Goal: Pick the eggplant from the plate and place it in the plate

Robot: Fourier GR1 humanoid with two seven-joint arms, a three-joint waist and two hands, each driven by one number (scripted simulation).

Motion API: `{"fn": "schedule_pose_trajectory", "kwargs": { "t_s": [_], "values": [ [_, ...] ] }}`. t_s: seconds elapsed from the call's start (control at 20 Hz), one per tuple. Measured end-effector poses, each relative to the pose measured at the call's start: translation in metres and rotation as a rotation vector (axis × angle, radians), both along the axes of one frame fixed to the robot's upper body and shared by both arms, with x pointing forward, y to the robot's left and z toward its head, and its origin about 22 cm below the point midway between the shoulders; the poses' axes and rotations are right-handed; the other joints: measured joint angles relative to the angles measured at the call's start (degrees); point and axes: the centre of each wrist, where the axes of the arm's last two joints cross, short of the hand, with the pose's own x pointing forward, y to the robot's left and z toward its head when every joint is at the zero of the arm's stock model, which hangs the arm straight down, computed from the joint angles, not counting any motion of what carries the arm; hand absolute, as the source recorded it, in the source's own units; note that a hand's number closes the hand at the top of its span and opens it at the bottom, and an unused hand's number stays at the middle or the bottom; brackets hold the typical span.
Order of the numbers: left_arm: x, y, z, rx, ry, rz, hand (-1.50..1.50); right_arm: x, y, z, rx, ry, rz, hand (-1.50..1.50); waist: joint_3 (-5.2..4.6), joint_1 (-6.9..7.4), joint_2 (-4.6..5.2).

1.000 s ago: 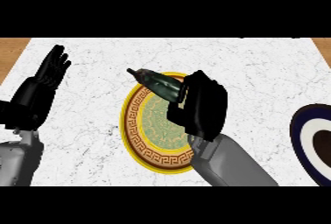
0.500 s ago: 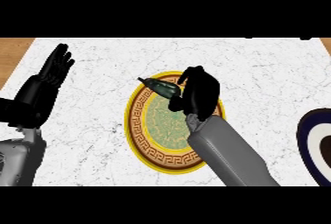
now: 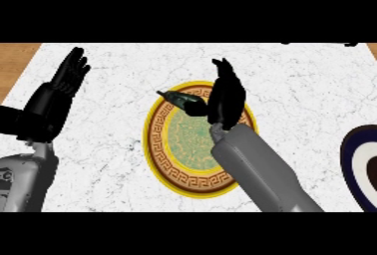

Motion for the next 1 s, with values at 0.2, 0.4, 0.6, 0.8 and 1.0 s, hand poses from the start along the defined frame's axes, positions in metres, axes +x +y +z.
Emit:
{"fn": "schedule_pose_trajectory", "kwargs": {
  "t_s": [0.2,0.4,0.6,0.8,1.0],
  "values": [
    [-0.003,0.001,-0.005,-0.009,0.002,0.005,0.00,0.005,0.001,0.010,0.107,-0.101,-0.052,-1.50,0.00,-0.28,-0.18],
    [-0.005,0.003,-0.002,-0.011,0.004,0.021,0.00,0.000,0.000,0.015,0.207,-0.185,-0.087,-1.50,-0.01,-1.25,-0.53],
    [-0.014,0.011,-0.003,-0.007,0.018,0.038,0.00,-0.016,-0.010,0.016,0.285,-0.239,-0.124,-1.50,-0.03,-2.50,-0.88],
    [-0.017,0.019,-0.008,-0.006,0.021,0.057,0.00,-0.044,-0.032,0.014,0.353,-0.287,-0.166,-1.50,-0.04,-3.54,-0.99],
    [-0.013,0.020,-0.008,-0.003,0.018,0.061,0.00,-0.088,-0.053,0.005,0.383,-0.329,-0.184,-1.50,-0.05,-4.00,-0.96]
  ]
}}
